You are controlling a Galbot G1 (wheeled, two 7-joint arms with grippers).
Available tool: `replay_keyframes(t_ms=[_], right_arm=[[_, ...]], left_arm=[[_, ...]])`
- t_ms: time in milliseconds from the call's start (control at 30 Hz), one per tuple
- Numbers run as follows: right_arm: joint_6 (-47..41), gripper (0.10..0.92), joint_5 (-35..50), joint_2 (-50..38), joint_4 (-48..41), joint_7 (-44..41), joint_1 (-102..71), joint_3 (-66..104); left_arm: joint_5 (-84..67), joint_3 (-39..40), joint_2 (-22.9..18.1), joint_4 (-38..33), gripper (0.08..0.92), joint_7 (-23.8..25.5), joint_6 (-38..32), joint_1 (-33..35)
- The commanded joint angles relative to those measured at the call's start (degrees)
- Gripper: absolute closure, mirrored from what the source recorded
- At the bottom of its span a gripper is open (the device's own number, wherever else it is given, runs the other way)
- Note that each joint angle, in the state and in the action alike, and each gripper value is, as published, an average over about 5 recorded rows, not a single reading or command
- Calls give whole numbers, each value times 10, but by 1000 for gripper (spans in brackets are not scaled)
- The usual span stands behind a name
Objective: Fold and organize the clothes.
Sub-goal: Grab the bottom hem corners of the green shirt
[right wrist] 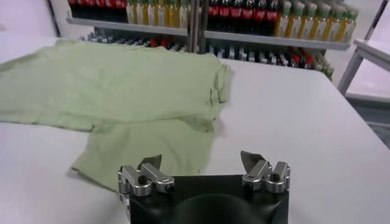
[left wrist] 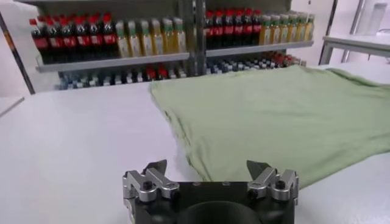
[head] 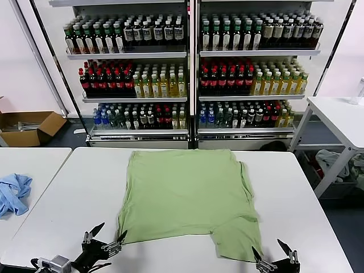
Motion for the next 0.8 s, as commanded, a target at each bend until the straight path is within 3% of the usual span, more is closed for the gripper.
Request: replay_keyframes(t_ms=[33,233,800], right_arm=[[-17,224,-1,-1,-1,6,5,0],[-16,380,-9,2,-16,3,7,-16],[27,872,-37,12,-38,-35,30,-67]], left_arm=[[-4,14,4,12,177,-4,18,-8],[0,19,-3,18,228,0,23,-6],[8,17,-12,17,717,24,21,-1]])
